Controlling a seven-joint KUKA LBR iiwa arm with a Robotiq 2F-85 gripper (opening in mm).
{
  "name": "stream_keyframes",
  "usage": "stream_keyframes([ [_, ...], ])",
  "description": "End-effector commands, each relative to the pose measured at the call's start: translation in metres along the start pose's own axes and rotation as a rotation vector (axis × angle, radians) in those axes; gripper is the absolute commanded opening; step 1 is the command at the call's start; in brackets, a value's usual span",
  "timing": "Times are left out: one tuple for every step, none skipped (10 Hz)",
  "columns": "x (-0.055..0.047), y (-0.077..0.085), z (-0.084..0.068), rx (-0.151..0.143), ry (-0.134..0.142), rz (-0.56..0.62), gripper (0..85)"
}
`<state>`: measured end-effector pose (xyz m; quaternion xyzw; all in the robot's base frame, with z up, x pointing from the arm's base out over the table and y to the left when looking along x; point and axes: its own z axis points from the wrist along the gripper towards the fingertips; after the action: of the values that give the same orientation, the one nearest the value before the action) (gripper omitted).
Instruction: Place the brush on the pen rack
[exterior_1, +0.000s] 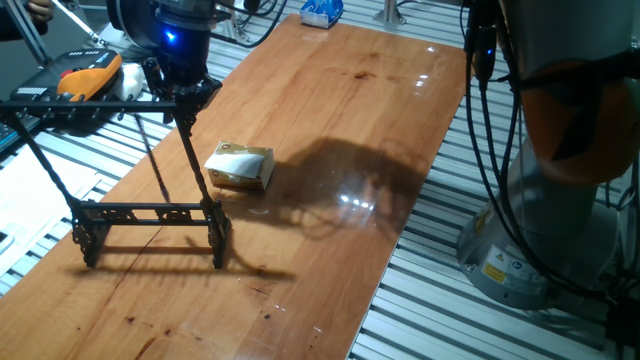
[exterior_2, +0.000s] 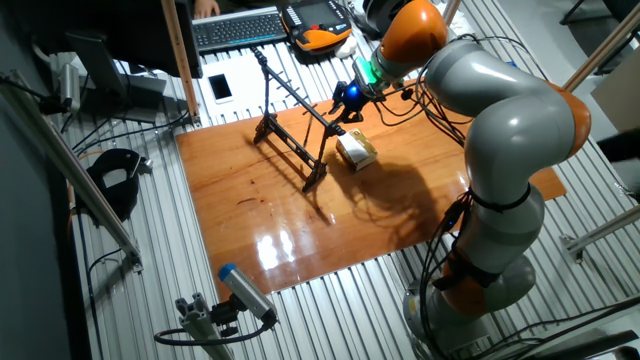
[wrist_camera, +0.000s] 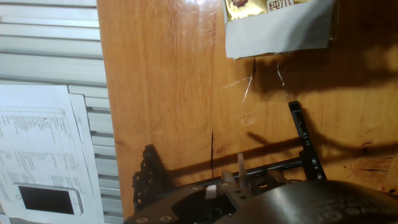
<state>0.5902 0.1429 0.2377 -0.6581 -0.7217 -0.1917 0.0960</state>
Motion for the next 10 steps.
stream_keyframes([
  [0.000, 0.000, 0.000, 0.000, 0.000, -0.001, 34.0],
  [-0.001, 0.001, 0.001, 0.000, -0.005, -0.005, 34.0],
  [-0.001, 0.001, 0.002, 0.002, -0.009, -0.010, 34.0],
  [-0.002, 0.001, 0.003, 0.008, -0.018, -0.026, 34.0],
  [-0.003, 0.001, 0.003, 0.018, -0.033, -0.054, 34.0],
  [-0.004, 0.002, 0.003, 0.029, -0.056, -0.084, 34.0],
  [-0.005, 0.002, 0.003, 0.041, -0.078, -0.117, 17.0],
  [-0.007, 0.001, 0.002, 0.050, -0.095, -0.146, 17.0],
  [-0.009, 0.000, 0.000, 0.056, -0.095, -0.171, 0.0],
  [-0.013, -0.001, -0.002, 0.058, -0.082, -0.192, 0.0],
])
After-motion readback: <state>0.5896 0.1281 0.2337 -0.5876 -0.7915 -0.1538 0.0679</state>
